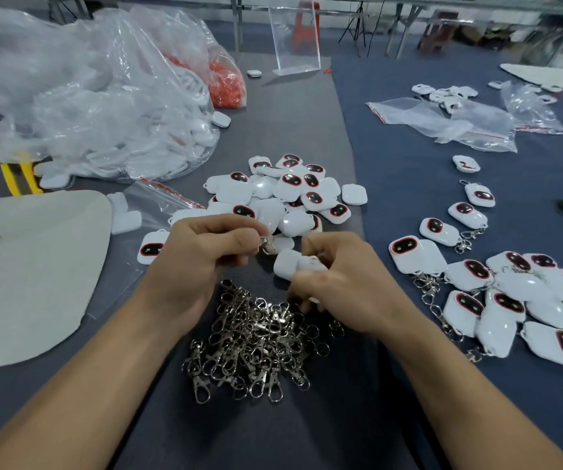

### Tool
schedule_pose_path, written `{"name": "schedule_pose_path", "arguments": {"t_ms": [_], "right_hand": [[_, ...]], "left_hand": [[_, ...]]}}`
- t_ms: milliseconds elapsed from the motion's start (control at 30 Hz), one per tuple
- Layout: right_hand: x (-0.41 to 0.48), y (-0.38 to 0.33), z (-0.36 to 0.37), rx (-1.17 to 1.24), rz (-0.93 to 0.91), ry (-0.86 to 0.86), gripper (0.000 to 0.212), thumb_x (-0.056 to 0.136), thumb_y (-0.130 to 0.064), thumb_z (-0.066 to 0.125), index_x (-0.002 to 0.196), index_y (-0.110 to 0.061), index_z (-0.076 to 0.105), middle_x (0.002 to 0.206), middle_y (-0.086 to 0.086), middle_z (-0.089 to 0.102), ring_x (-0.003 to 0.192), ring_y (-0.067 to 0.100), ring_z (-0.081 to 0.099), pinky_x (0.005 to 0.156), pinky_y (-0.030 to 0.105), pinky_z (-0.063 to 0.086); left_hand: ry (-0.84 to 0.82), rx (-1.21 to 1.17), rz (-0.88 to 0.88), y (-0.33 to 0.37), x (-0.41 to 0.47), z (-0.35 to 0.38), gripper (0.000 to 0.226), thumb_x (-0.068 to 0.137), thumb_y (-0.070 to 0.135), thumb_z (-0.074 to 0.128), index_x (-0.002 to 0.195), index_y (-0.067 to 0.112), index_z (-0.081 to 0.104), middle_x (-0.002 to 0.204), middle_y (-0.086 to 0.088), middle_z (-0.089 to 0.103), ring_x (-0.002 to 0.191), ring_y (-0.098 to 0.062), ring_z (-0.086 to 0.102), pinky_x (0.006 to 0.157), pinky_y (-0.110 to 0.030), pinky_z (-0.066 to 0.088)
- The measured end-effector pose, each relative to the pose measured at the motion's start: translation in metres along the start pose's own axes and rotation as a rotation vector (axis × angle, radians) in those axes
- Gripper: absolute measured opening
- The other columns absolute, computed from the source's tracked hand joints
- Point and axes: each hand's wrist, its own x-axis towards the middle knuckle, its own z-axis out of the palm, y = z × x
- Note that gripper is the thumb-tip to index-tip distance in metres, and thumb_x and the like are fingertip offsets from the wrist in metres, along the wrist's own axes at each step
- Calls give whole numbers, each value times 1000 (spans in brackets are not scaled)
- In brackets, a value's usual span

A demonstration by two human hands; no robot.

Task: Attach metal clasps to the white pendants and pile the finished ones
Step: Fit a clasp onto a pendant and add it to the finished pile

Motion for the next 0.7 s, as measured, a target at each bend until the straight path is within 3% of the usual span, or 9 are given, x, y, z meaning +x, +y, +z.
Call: {"name": "schedule_pose_path", "arguments": {"t_ms": [100, 167, 233, 300, 333, 433, 533, 700], "right_hand": [[2, 2, 7, -98, -72, 213, 23, 70, -19, 69, 72, -6, 51, 64, -2, 64, 59, 12, 55, 55, 35, 47], [2, 2, 7, 12, -107, 282, 21, 71, -7, 66, 68, -5, 46, 79, 2, 73, 75, 6, 68, 66, 41, 58], [2, 2, 7, 142, -114, 309, 18, 70, 3, 60, 68, -4, 43, 80, 2, 75, 78, 16, 72, 69, 48, 59], [3, 0, 7, 274, -82, 267, 14, 64, 0, 54, 75, -7, 49, 74, 0, 73, 66, 22, 62, 57, 41, 51], [2, -2, 7, 340, -50, 222, 22, 61, -2, 51, 81, -11, 54, 71, 1, 72, 61, 20, 55, 53, 33, 45], [-1, -7, 9, 476, 26, 73, 30, 66, -8, 63, 92, -20, 71, 74, 11, 68, 53, 12, 49, 46, 18, 39], [-1, -11, 12, 541, 49, -21, 15, 89, -4, 68, 96, -14, 76, 80, 12, 74, 52, 13, 52, 44, 19, 39], [0, -11, 10, 666, 84, 55, 16, 88, 3, 66, 80, -7, 74, 72, 13, 70, 53, 18, 53, 43, 21, 36]], "left_hand": [[-10, -42, -16, 2, -1, 0, 21, 57, 8, 82, 75, 18, 83, 63, -1, 68, 57, -9, 57, 66, -20, 47], [-3, -28, -5, 1, -3, 2, 22, 57, 13, 77, 77, 20, 83, 64, -2, 68, 60, -9, 60, 68, -22, 47], [8, -5, 4, 0, -3, 3, 24, 57, 12, 76, 79, 19, 83, 65, -2, 69, 62, -9, 62, 66, -19, 51], [14, 30, 10, -2, -2, 4, 22, 62, 5, 77, 79, 18, 83, 67, 0, 70, 64, -8, 62, 64, -16, 52], [13, 42, 12, -2, -2, 4, 22, 66, 1, 76, 78, 18, 83, 68, 1, 71, 64, -7, 63, 64, -16, 52], [-5, 48, 26, -3, -3, 7, 21, 67, 0, 75, 76, 18, 83, 70, -2, 75, 67, -8, 68, 65, -17, 54], [-28, 47, 56, -2, -3, 6, 19, 63, 7, 76, 76, 17, 83, 76, -9, 77, 73, -17, 73, 74, -24, 60], [-33, 163, 111, -2, -3, 6, 33, 76, -12, 73, 78, 20, 83, 81, -9, 78, 81, -15, 72, 75, -21, 56]]}}
